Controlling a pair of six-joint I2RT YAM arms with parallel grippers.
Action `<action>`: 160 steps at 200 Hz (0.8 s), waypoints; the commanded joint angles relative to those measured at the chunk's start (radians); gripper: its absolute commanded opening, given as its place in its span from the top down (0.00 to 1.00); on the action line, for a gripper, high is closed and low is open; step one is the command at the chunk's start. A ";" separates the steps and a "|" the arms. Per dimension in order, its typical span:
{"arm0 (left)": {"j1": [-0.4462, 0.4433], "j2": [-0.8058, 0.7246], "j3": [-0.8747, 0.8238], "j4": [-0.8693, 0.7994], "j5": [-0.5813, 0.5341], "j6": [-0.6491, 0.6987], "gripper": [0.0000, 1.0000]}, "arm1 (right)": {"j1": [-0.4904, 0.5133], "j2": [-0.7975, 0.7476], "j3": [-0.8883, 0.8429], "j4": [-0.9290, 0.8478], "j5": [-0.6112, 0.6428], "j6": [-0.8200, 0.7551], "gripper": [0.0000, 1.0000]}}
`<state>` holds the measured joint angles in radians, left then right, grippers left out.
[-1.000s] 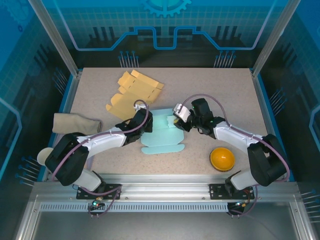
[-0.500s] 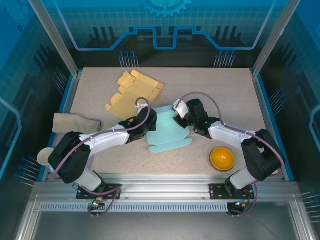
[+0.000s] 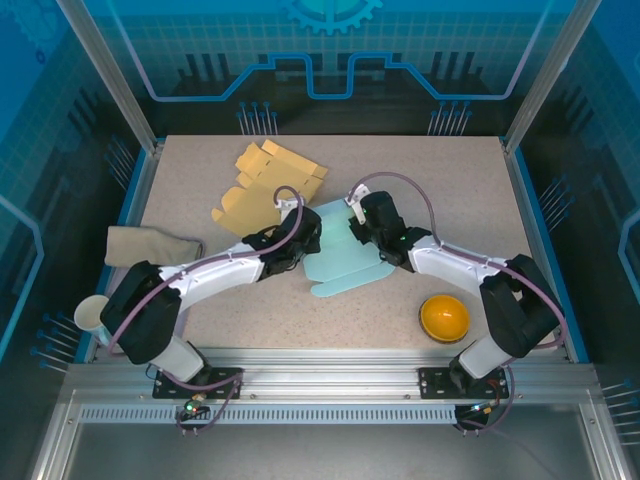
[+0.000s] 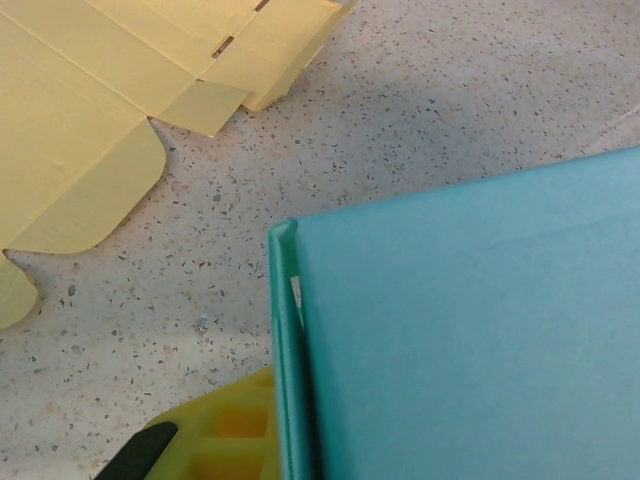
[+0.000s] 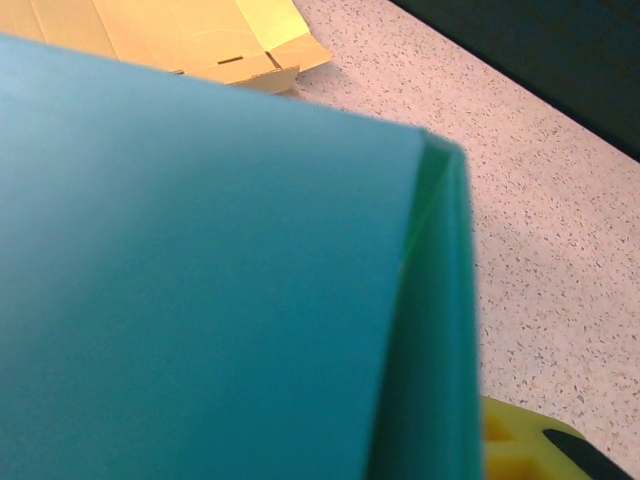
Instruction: Fold the paper box
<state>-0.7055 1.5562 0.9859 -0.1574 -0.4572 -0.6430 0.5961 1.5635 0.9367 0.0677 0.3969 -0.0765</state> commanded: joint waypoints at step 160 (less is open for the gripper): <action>-0.016 0.084 0.084 -0.211 0.017 -0.039 0.85 | -0.078 -0.234 -0.211 0.125 -0.246 -0.071 0.55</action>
<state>-0.7219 1.6379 1.0451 -0.3328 -0.4667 -0.6827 0.5289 1.2949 0.6811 0.1551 0.1314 -0.1394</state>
